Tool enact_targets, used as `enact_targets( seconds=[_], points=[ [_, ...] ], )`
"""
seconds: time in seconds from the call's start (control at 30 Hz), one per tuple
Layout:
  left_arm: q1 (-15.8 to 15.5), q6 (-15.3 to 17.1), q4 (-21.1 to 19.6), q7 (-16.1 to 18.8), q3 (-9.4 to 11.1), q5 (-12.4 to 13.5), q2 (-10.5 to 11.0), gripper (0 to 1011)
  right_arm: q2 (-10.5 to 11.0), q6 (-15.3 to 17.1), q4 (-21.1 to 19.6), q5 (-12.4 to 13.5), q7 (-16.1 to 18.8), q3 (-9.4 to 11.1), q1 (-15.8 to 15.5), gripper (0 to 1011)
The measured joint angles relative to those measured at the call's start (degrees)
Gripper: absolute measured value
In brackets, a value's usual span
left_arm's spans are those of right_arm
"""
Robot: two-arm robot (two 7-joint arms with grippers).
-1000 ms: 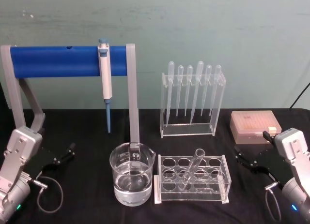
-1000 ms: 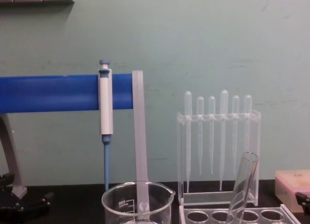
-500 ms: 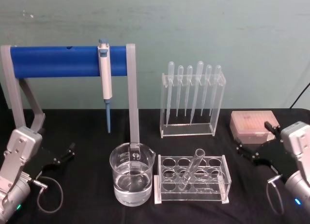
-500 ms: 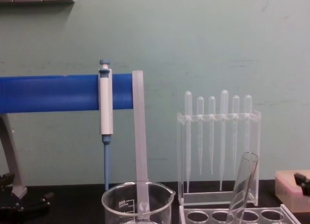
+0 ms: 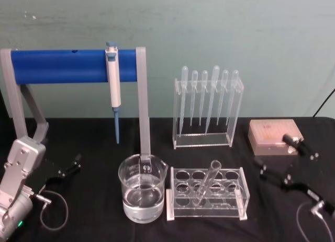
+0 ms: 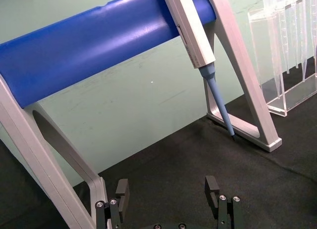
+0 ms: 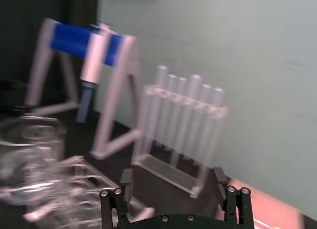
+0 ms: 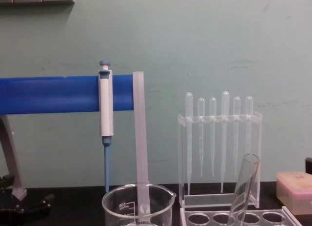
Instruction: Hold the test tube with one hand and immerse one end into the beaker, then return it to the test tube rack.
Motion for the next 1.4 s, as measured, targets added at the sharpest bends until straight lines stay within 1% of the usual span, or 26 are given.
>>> enact_targets(
  seconds=[0.13, 0.17, 0.23, 0.27, 0.33, 0.37, 0.43, 0.5, 0.53, 0.57, 0.63, 0.67, 0.73, 0.77, 0.8, 0.9, 1.0, 1.23, 1.4],
  points=[
    [0.0, 0.0, 0.0, 0.0, 0.0, 0.0, 0.0, 1000, 1.1, -1.3, -0.4, 2.7, 5.6, 0.0, -0.8, 1002],
    [0.0, 0.0, 0.0, 0.0, 0.0, 0.0, 0.0, 1000, 1.5, -1.5, -0.4, 3.7, 8.2, -0.3, -0.8, 1002],
    [0.0, 0.0, 0.0, 0.0, 0.0, 0.0, 0.0, 1000, 1.8, -1.6, -0.4, 4.3, 10.4, -0.7, -0.7, 1002],
    [0.0, 0.0, 0.0, 0.0, 0.0, 0.0, 0.0, 1000, 2.0, -1.5, -0.2, 4.7, 12.8, -1.3, -0.4, 1002],
    [0.0, 0.0, 0.0, 0.0, 0.0, 0.0, 0.0, 1000, 2.2, -1.2, 0.1, 4.8, 14.9, -2.0, 0.2, 1002],
    [0.0, 0.0, 0.0, 0.0, 0.0, 0.0, 0.0, 1000, 2.3, -0.9, 0.5, 4.8, 16.9, -2.7, 0.7, 1002],
    [0.0, 0.0, 0.0, 0.0, 0.0, 0.0, 0.0, 1000, 2.3, -0.7, 0.8, 4.8, 18.7, -3.3, 1.3, 1002],
    [0.0, 0.0, 0.0, 0.0, 0.0, 0.0, 0.0, 1000, 1.8, -0.5, 1.8, 4.7, 21.0, -4.0, 2.5, 1002],
    [0.0, 0.0, 0.0, 0.0, 0.0, 0.0, 0.0, 1000, 1.6, -0.5, 2.1, 4.6, 21.5, -4.2, 2.8, 1002],
    [0.0, 0.0, 0.0, 0.0, 0.0, 0.0, 0.0, 1000, 0.9, -0.6, 3.1, 4.6, 22.9, -4.7, 3.7, 1002],
    [0.0, 0.0, 0.0, 0.0, 0.0, 0.0, 0.0, 1000, 0.0, -0.8, 4.2, 4.6, 24.1, -5.0, 4.7, 1002],
    [0.0, 0.0, 0.0, 0.0, 0.0, 0.0, 0.0, 1000, -1.0, -1.2, 5.5, 4.6, 25.5, -5.4, 5.9, 1002],
    [0.0, 0.0, 0.0, 0.0, 0.0, 0.0, 0.0, 1000, -1.9, -1.4, 6.7, 4.7, 26.6, -5.8, 7.0, 1002],
    [0.0, 0.0, 0.0, 0.0, 0.0, 0.0, 0.0, 1000, -3.0, -1.7, 8.1, 4.8, 27.9, -6.1, 8.1, 1002],
    [0.0, 0.0, 0.0, 0.0, 0.0, 0.0, 0.0, 1000, -3.0, -1.7, 8.1, 4.8, 27.9, -6.1, 8.1, 1002],
    [0.0, 0.0, 0.0, 0.0, 0.0, 0.0, 0.0, 1000, -5.1, -1.9, 11.2, 4.8, 30.4, -7.2, 11.1, 1002],
    [0.0, 0.0, 0.0, 0.0, 0.0, 0.0, 0.0, 1000, -6.5, -1.7, 13.3, 5.1, 32.2, -8.1, 13.2, 1003],
    [0.0, 0.0, 0.0, 0.0, 0.0, 0.0, 0.0, 1000, -8.6, -1.2, 17.1, 5.1, 34.3, -10.0, 17.0, 1002],
    [0.0, 0.0, 0.0, 0.0, 0.0, 0.0, 0.0, 1000, -9.4, -1.1, 18.5, 4.6, 34.4, -10.7, 18.4, 1002]
  ],
)
